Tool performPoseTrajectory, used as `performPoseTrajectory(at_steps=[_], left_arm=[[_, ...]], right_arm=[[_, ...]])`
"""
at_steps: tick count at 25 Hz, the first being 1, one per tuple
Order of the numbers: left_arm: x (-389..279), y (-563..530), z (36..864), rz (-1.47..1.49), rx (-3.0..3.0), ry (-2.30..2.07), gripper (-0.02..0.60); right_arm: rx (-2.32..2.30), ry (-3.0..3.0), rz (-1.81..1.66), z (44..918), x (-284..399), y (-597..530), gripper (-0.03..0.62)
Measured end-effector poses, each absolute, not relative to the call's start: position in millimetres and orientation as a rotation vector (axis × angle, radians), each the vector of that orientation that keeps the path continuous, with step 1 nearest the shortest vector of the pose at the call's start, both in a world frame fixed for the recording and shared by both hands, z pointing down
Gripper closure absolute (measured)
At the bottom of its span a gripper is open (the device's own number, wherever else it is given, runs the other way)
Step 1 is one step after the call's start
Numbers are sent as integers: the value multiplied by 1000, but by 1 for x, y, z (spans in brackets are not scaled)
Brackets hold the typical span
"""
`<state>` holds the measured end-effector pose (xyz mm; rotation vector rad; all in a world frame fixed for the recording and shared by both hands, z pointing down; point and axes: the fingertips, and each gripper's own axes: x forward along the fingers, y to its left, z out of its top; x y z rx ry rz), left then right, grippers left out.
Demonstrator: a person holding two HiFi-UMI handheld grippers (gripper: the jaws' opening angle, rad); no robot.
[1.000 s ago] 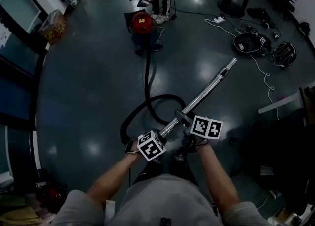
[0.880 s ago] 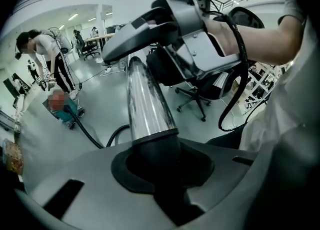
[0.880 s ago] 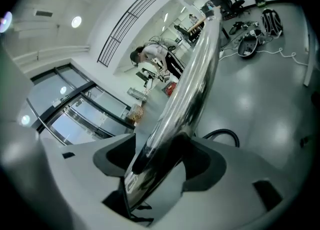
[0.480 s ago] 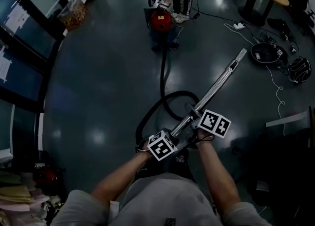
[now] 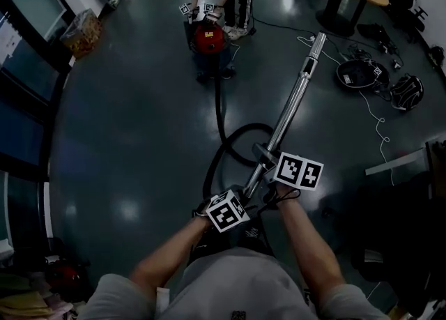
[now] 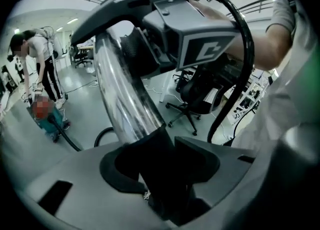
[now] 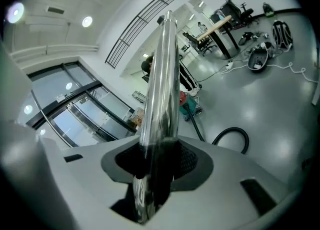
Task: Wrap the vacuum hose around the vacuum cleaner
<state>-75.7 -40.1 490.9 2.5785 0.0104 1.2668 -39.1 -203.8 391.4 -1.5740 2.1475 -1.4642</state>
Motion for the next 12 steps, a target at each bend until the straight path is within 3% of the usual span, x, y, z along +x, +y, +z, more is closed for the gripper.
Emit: performPoseTrajectory(at_steps=[4,12], left_arm=[[-98,-55,484,1243,2616,121,337],[-166,-149,450,1254,2718,121,339]], right_arm=[[-1633,2284,-1376,379,-58,-227,452],[-1690,2572,-1267,376,-117,-279,453]])
